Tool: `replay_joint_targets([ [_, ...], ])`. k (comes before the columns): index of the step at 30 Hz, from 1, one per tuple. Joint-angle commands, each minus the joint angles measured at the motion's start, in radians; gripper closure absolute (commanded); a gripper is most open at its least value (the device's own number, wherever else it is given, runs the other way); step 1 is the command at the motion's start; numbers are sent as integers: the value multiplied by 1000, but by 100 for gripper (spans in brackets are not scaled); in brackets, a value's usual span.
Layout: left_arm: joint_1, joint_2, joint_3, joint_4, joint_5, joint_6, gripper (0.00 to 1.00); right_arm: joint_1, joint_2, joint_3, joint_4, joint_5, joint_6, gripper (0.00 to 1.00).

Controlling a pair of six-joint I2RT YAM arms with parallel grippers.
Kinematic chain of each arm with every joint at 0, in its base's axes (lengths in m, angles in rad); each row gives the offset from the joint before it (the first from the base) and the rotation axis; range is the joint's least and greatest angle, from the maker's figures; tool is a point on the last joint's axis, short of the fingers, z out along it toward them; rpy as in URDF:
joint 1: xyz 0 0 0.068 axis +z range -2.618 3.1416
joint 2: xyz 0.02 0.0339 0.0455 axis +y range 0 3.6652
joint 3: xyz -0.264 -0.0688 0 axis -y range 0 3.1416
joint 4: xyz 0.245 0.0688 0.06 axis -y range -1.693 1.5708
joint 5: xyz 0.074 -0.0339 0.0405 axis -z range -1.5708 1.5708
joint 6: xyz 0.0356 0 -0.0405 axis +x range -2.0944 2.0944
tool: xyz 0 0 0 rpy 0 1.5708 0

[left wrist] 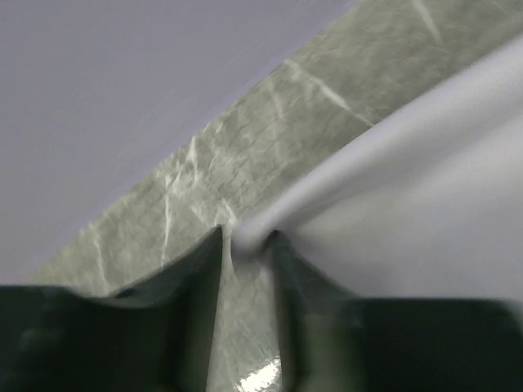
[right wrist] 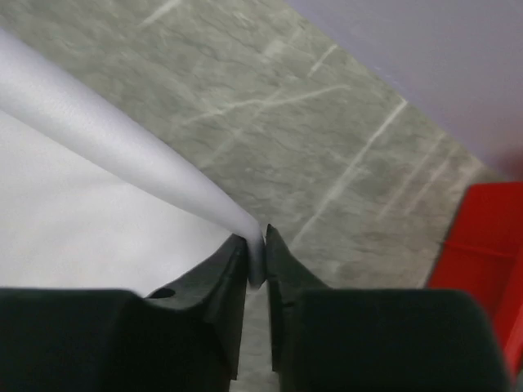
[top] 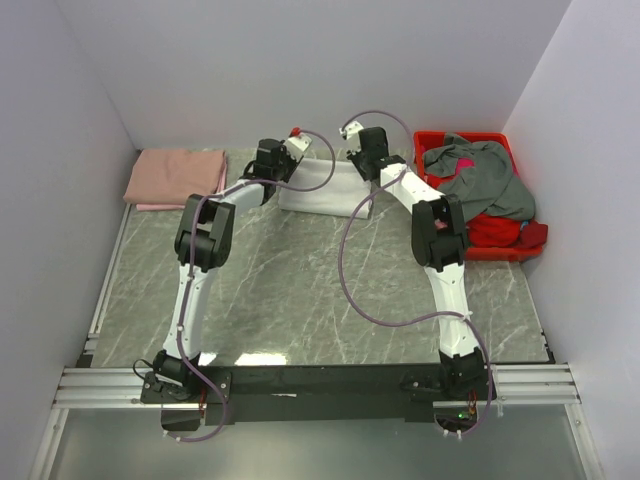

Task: Fold and stack the t-shirts
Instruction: Fold the tshirt

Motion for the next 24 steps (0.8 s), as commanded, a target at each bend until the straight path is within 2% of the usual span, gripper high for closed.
replay_joint_targets([
  [1, 11, 5, 64, 27, -110, -79, 59, -6, -15, 37, 26, 107, 17, 60],
  [2, 12, 2, 84, 10, -135, -125, 50, -6, -19, 41, 56, 141, 30, 48],
  [3, 12, -10, 133, -33, -168, -144, 33, -7, -29, 45, 69, 199, 61, 27],
  [6, 12, -80, 164, -68, -329, -265, 1, -24, -81, 67, 38, 161, 127, 18],
  [8, 23, -143, 141, -114, -328, -337, 1, -49, -119, 51, -6, 86, 176, 18],
  [10, 44, -254, 61, -142, -276, -397, 1, -67, -164, 44, -66, -125, 242, 16],
  [12, 66, -353, -33, -163, -128, -512, 1, -93, -193, 36, -204, -359, 219, 16],
  [13, 90, -378, -57, -180, -85, -546, 0, -96, -204, 22, -237, -534, 212, 18],
  [14, 103, -398, -77, -214, -48, -620, 1, -98, -213, 12, -282, -595, 204, 24],
  [16, 147, -432, -118, -240, 116, -691, 3, -98, -242, -36, -293, -704, 214, 29],
  [19, 195, -426, -154, -288, 369, -829, 7, -98, -263, -62, -326, -796, 245, 44],
  [21, 204, -366, -110, -364, 477, -842, 2, -99, -292, -83, -345, -831, 250, 44],
  [24, 202, -254, -19, -465, 531, -842, 1, -98, -378, -177, -339, -858, 245, 41],
])
